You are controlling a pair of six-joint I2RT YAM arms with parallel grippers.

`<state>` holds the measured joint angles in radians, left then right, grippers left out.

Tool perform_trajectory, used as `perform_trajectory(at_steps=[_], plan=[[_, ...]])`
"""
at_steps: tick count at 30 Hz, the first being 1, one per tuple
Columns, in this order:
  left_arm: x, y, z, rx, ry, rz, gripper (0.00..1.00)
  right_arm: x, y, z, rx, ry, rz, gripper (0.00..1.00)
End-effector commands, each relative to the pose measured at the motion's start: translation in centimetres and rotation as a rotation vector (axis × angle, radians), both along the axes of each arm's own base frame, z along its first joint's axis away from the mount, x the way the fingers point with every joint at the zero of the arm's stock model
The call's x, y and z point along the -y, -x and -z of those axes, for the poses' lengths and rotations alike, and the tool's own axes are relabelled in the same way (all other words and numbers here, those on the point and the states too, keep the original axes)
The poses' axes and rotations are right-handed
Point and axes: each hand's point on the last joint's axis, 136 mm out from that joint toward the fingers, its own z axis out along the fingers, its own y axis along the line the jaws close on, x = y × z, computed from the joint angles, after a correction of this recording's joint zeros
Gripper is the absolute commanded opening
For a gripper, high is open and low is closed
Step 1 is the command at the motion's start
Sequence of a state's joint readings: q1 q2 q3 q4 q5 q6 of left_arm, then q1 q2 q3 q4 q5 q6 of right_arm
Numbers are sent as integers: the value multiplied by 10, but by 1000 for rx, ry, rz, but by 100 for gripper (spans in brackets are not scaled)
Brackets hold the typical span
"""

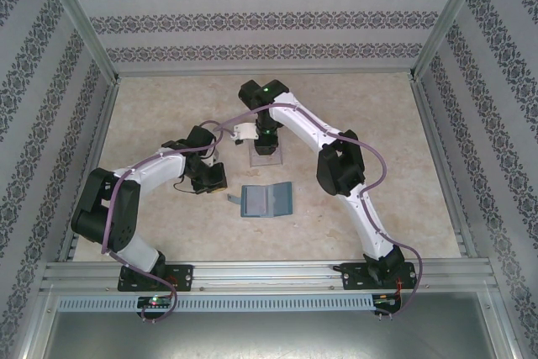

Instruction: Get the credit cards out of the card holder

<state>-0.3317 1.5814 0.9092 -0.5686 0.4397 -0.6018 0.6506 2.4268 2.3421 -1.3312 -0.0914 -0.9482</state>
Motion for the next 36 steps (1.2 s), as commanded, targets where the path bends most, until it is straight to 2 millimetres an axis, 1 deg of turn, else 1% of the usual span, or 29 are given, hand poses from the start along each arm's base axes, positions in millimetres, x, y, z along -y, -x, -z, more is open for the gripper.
perform_trajectory(at_steps=[1,3,7,11,15,18,21,22,25,29,32,36], plan=[[2,-7,-9,45,11,38,8,1,-17,-10,88,9,36,31],[3,-9,-9,45,13,43,8,3,-23,-19,125,-1,49,31],[6,-11,-11,47,22,52,8,4,-27,-34,155,-24,68,32],[12,-14,-13,49,45,71,8,4,-24,-48,153,-78,139,31],[21,-16,-19,56,61,96,8,2,-27,-72,169,-202,312,32],[29,-17,-25,63,72,115,8,0,-31,-87,184,-301,509,33],[40,-17,-29,65,87,137,8,-1,-17,-94,112,-381,682,33],[45,-17,-30,63,94,146,8,-1,-10,-87,72,-393,746,33],[56,-12,-26,51,104,169,8,-2,8,-85,-19,-476,894,31],[66,-5,-17,27,105,182,7,1,33,-71,-143,-539,1086,26],[67,3,-7,3,97,191,6,2,53,-59,-238,-542,1194,22],[61,14,10,-37,74,187,6,-2,80,-45,-362,-545,1296,18]])
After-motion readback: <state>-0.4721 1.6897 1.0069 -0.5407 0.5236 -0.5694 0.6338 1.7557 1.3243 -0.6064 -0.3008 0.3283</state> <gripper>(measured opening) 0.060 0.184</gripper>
